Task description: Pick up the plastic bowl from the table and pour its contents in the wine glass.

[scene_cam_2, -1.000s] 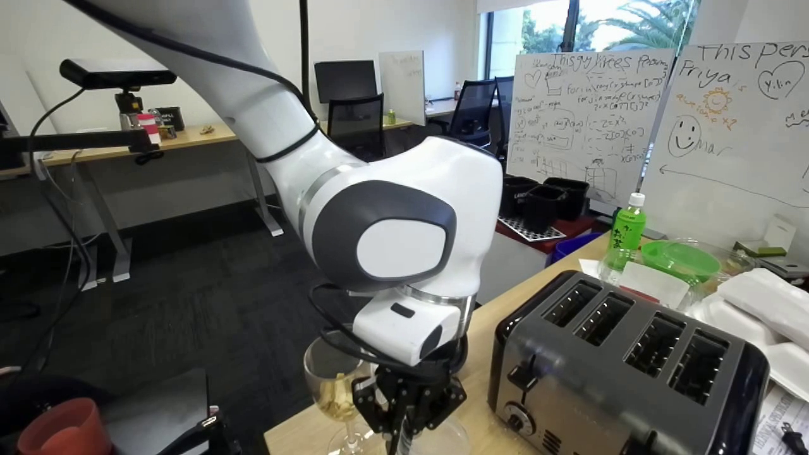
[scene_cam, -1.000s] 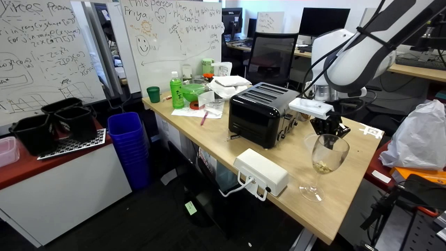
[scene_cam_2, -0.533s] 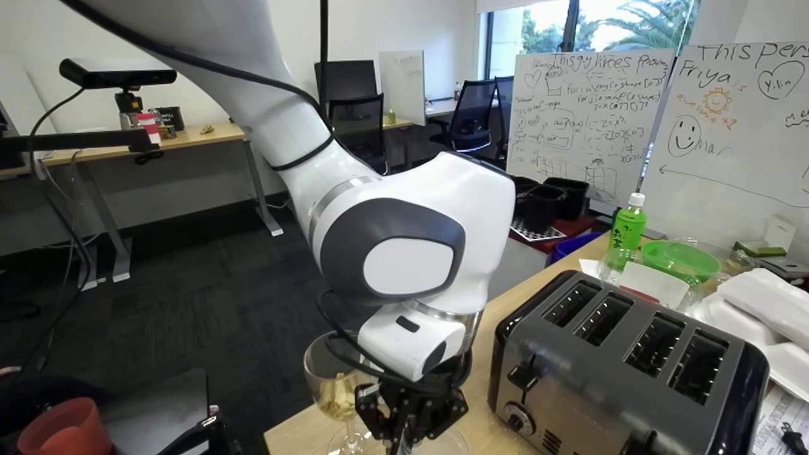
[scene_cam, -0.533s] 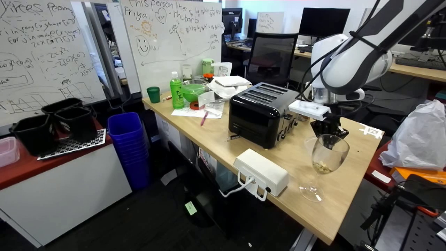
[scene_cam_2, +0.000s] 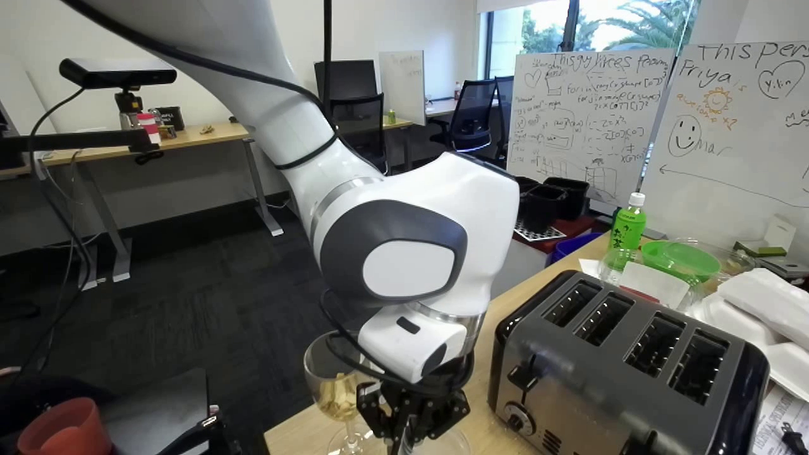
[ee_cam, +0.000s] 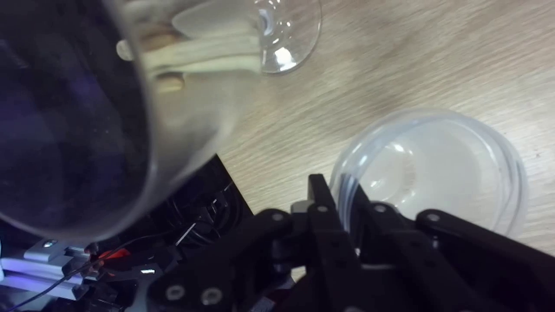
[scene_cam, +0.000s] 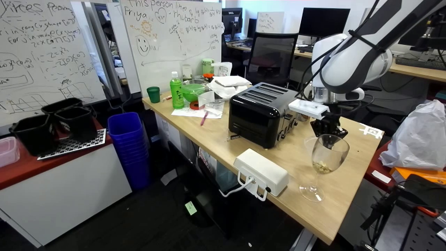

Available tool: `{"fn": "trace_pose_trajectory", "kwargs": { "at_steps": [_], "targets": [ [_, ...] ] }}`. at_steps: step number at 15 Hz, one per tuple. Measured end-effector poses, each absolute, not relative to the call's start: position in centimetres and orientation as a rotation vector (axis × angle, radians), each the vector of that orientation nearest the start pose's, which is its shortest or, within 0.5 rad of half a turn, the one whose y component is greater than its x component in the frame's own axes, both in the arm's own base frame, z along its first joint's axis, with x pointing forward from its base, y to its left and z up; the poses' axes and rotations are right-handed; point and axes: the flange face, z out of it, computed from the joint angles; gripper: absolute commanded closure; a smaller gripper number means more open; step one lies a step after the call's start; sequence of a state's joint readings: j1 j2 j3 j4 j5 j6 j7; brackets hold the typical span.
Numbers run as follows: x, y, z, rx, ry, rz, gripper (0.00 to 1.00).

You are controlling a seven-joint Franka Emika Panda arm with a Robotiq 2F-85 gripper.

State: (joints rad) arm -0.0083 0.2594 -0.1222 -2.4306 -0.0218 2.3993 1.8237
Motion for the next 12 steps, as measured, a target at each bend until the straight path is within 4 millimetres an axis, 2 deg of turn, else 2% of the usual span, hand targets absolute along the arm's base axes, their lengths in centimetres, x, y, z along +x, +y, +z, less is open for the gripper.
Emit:
{"fn": "trace_pose_trajectory", "kwargs": {
  "at_steps": [7, 12],
  "targets": [
    [45.4, -9.6, 16.8, -1.494, 2.872, 0.311, 0.97],
    [45.1, -10.5, 15.1, -1.353, 2.896, 0.347, 0.97]
  ]
}}
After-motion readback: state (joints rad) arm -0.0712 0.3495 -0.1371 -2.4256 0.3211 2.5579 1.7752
